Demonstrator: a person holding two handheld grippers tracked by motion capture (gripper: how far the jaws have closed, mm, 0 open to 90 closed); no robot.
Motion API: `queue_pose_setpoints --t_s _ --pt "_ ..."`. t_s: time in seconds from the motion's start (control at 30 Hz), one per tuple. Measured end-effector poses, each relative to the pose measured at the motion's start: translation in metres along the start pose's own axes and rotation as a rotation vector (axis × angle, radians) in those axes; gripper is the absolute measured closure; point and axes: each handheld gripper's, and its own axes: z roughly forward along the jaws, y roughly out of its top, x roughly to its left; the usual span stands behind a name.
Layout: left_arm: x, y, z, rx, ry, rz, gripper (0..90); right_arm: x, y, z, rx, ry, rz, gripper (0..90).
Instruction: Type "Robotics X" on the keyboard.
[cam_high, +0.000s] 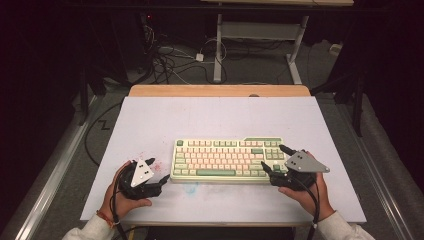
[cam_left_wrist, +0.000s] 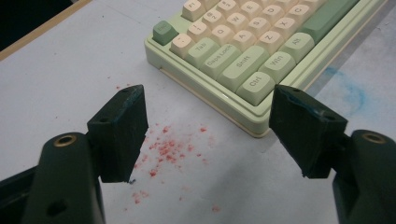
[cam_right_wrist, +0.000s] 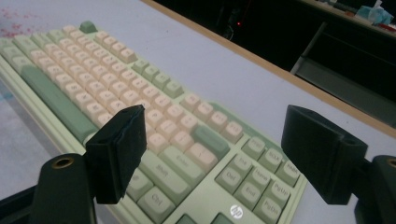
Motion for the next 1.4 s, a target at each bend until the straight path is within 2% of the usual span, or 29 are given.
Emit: queue_pose_setpoints --t_s 0.03,0.13,0.23,0.4,0.53,0.63,0.7,0.83,0.97,1.13,1.3,1.4 --pt "-0.001 0.001 0.000 -0.003 -0.004 -0.003 26.8 0.001 -0.002 -0.001 0.006 -0.008 -0.006 22.0" --pt "-0.004 0.002 0.001 0.004 -0.009 0.012 26.8 0.003 -0.010 -0.004 0.021 0.005 0.013 21.3" --pt "-0.005 0.005 0.003 0.012 -0.020 0.005 26.8 0.007 -0.017 -0.006 0.041 0.015 0.020 20.6" --pt "-0.009 0.016 0.010 0.030 -0.063 0.026 27.6 0.009 -0.022 -0.009 0.049 0.023 0.024 18.8" --pt "-0.015 0.029 0.017 0.028 -0.113 0.023 31.6 0.011 -0.023 -0.009 0.058 0.019 0.033 17.4" --pt "-0.018 0.040 0.023 0.033 -0.139 0.046 40.0 0.012 -0.024 -0.008 0.065 0.012 0.020 17.4" --pt "-0.020 0.047 0.028 0.031 -0.176 0.048 49.5 0.012 -0.024 -0.007 0.070 0.012 0.016 17.4" --pt "-0.025 0.064 0.040 0.034 -0.218 0.075 67.6 0.014 -0.024 -0.005 0.080 0.016 0.009 17.6" --pt "-0.030 0.080 0.053 0.040 -0.248 0.104 80.7 0.015 -0.025 -0.002 0.090 0.029 -0.001 17.8" --pt "-0.040 0.096 0.068 0.052 -0.270 0.158 88.0 0.016 -0.026 -0.002 0.096 0.028 -0.007 18.3" --pt "-0.048 0.107 0.085 0.077 -0.314 0.176 88.2 0.015 -0.027 -0.001 0.100 0.031 -0.011 18.3" --pt "-0.051 0.110 0.092 0.089 -0.318 0.180 88.0 0.015 -0.027 -0.001 0.104 0.030 -0.014 18.3"
